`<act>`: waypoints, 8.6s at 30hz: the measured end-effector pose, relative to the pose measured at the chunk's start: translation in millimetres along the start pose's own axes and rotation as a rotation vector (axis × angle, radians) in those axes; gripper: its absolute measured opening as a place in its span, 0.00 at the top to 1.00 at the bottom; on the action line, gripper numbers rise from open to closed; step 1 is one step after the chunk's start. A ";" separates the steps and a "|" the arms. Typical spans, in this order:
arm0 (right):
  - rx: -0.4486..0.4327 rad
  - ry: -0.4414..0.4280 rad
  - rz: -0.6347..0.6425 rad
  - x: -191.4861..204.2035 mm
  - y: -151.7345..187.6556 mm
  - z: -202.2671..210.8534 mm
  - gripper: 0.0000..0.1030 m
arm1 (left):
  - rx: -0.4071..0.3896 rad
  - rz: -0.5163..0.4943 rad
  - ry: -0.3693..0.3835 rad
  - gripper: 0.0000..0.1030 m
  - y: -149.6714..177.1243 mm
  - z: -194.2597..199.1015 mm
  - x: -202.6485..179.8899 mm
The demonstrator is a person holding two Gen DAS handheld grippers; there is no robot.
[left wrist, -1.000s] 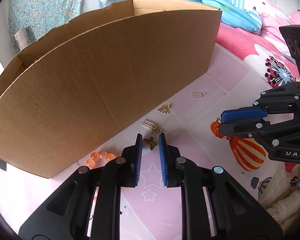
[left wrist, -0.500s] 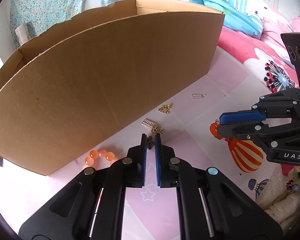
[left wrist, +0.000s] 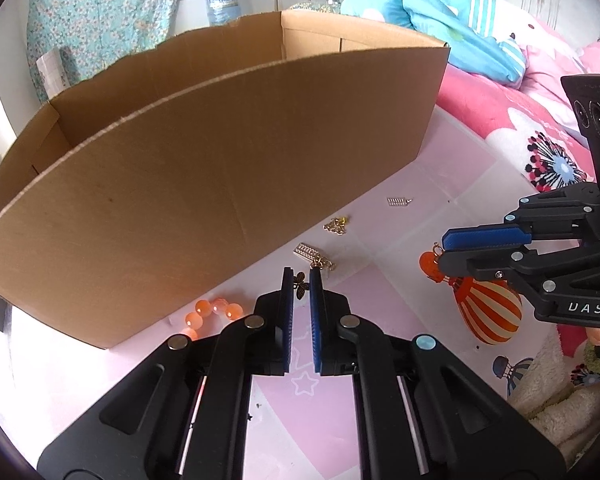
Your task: Organize jewelry
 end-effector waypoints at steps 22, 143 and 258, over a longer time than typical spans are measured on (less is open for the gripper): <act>-0.214 0.001 0.094 33.3 -55.2 79.5 0.87 | -0.285 -0.021 0.034 0.93 -53.6 110.9 8.7; -0.007 0.129 0.011 -16.2 -37.4 -23.6 0.73 | 0.069 0.110 0.032 0.99 4.1 -8.3 1.3; -0.018 0.009 0.093 -30.7 -150.8 24.6 0.95 | 0.498 0.207 0.522 0.72 -174.3 -112.3 20.0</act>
Point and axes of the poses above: each gripper's, at about its wrist camera, not at the fingertips, and z roughly against the way its jaws point, x to its left, y to its underside, the point moved 8 cm from there along -z, roughly the way its jaws point, and after that the axes turned 5 degrees about x, right-handed, at the moved point
